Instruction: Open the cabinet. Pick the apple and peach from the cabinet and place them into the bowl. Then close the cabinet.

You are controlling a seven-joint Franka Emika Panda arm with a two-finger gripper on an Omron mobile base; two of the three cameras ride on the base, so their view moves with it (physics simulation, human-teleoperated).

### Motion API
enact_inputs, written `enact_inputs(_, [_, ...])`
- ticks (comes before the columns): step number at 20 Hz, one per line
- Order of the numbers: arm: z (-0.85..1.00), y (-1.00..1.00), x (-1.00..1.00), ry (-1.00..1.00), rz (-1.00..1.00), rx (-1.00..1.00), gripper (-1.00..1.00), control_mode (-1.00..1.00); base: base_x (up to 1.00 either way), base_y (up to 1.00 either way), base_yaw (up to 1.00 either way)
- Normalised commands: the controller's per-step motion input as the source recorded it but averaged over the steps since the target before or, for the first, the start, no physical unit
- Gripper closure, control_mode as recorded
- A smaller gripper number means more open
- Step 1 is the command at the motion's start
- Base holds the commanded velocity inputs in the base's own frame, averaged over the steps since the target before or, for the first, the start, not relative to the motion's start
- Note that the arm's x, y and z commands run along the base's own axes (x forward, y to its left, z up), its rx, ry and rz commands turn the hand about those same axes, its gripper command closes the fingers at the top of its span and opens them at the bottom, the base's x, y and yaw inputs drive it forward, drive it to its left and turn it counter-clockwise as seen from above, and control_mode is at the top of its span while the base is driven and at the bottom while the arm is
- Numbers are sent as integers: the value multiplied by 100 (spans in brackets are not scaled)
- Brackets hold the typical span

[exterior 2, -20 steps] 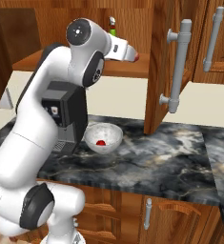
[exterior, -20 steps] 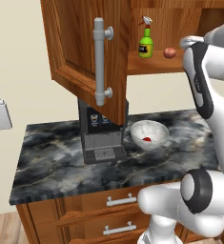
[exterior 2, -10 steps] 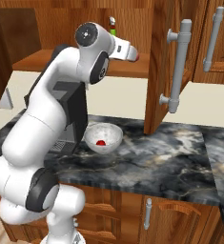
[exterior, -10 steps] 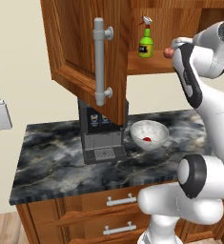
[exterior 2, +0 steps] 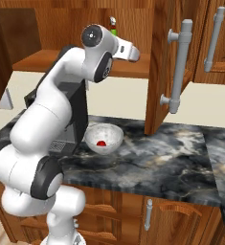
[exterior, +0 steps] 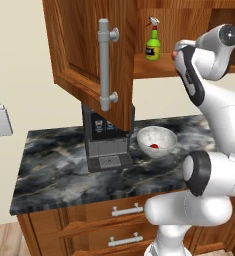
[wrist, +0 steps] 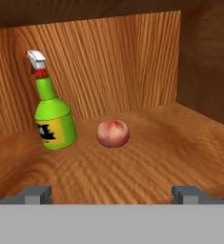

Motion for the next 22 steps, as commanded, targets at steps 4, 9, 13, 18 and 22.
enact_inputs(4, [-15,-11,32,0,0,0,-100,-100,0,0,0])
enact_inputs(9, [-16,-17,23,0,0,0,-100,-100,0,0,0])
enact_inputs(13, [-11,-11,33,0,0,0,-100,-100,0,0,0])
enact_inputs(18, [-10,-1,41,0,0,0,-100,-100,0,0,0])
enact_inputs(22, [-5,0,41,0,0,0,-100,-100,0,0,0])
